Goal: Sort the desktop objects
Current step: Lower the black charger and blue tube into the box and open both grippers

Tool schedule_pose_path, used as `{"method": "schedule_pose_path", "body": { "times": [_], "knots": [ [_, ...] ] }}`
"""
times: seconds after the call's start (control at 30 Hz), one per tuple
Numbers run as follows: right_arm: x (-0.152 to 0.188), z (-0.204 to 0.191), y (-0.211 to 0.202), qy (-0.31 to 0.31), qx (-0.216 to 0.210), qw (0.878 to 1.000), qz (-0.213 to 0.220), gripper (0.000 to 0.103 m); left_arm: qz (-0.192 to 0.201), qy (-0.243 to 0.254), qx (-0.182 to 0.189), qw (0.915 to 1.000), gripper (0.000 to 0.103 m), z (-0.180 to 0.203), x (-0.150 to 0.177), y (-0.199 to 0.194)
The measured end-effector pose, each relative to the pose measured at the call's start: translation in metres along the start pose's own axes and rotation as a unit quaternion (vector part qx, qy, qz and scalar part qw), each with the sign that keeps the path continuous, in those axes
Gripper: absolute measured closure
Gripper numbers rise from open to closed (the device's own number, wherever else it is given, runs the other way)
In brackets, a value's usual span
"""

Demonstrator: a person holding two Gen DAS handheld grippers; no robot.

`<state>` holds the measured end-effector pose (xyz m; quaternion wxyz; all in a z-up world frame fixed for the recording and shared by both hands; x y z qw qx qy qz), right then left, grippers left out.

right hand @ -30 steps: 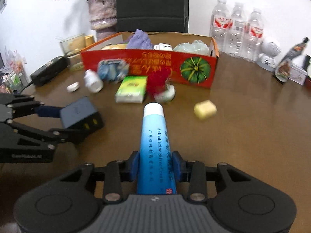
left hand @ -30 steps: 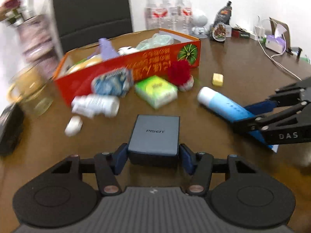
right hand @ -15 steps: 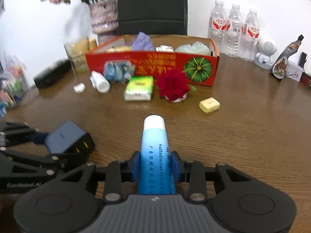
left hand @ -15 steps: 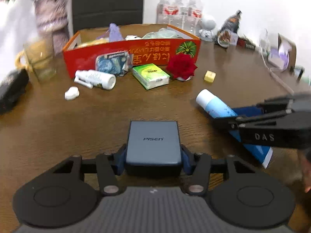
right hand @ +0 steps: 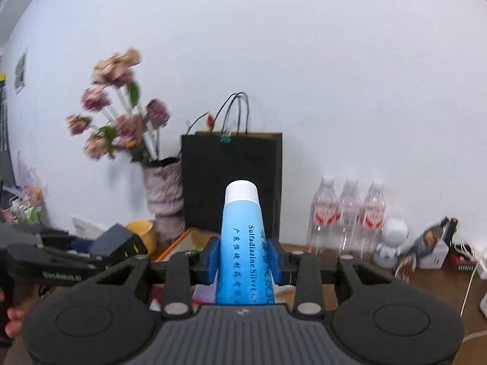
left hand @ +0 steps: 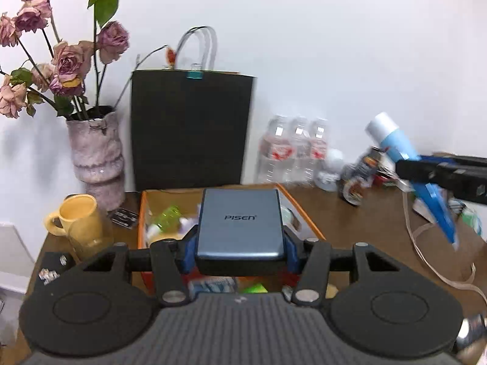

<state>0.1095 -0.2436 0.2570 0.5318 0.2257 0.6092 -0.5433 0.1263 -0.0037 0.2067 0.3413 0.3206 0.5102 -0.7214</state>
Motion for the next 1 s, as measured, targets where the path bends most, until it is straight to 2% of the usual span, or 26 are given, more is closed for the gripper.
{"method": "schedule_pose_path", "body": {
  "times": [0.07,0.17,0.33,0.43,0.53,0.73,0.77,0.83,0.9,1.0],
  "knots": [
    [-0.028,0.012,0.013,0.004,0.005,1.000,0.000,0.071,0.001,0.004,-0.030,0.9996,0.049,0.001,-0.014,0.020],
    [-0.035,0.030,0.073,0.026,0.000,0.999,-0.042,0.071,-0.016,-0.001,-0.043,0.9990,0.049,0.000,-0.027,0.056],
    [-0.003,0.041,0.179,0.043,0.000,0.991,-0.124,0.071,-0.060,-0.016,-0.067,0.9958,0.049,-0.009,-0.031,0.136],
    [0.023,0.041,0.225,0.050,-0.003,0.986,-0.160,0.071,-0.081,-0.032,-0.072,0.9936,0.049,-0.015,-0.024,0.176],
    [0.036,0.041,0.256,0.050,0.000,0.984,-0.173,0.071,-0.102,-0.046,-0.071,0.9912,0.049,-0.019,-0.016,0.211],
    [0.048,0.043,0.300,0.052,0.012,0.980,-0.190,0.069,-0.115,-0.053,-0.092,0.9877,0.048,-0.025,-0.013,0.266],
    [0.048,0.044,0.304,0.053,0.016,0.980,-0.192,0.066,-0.109,-0.054,-0.094,0.9881,0.047,-0.026,-0.013,0.269],
    [0.047,0.047,0.306,0.056,0.021,0.980,-0.192,0.036,-0.092,-0.035,-0.089,0.9911,0.043,-0.024,-0.014,0.265],
    [0.045,0.050,0.303,0.056,0.020,0.980,-0.189,0.032,-0.095,-0.026,-0.085,0.9915,0.043,-0.021,-0.018,0.260],
    [0.039,0.052,0.296,0.068,0.003,0.978,-0.197,0.032,-0.098,-0.030,-0.087,0.9909,0.043,-0.017,-0.026,0.245]
  ]
}}
Point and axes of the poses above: each gripper's, at about its wrist camera, not at the fingertips, and y roughly the way its jaws point, z to its right, x to its underside, the point moved 1 cm from there along y, roughly the way its jaws point, and after that the axes turned 14 degrees about -y, right-handed, at the moved point
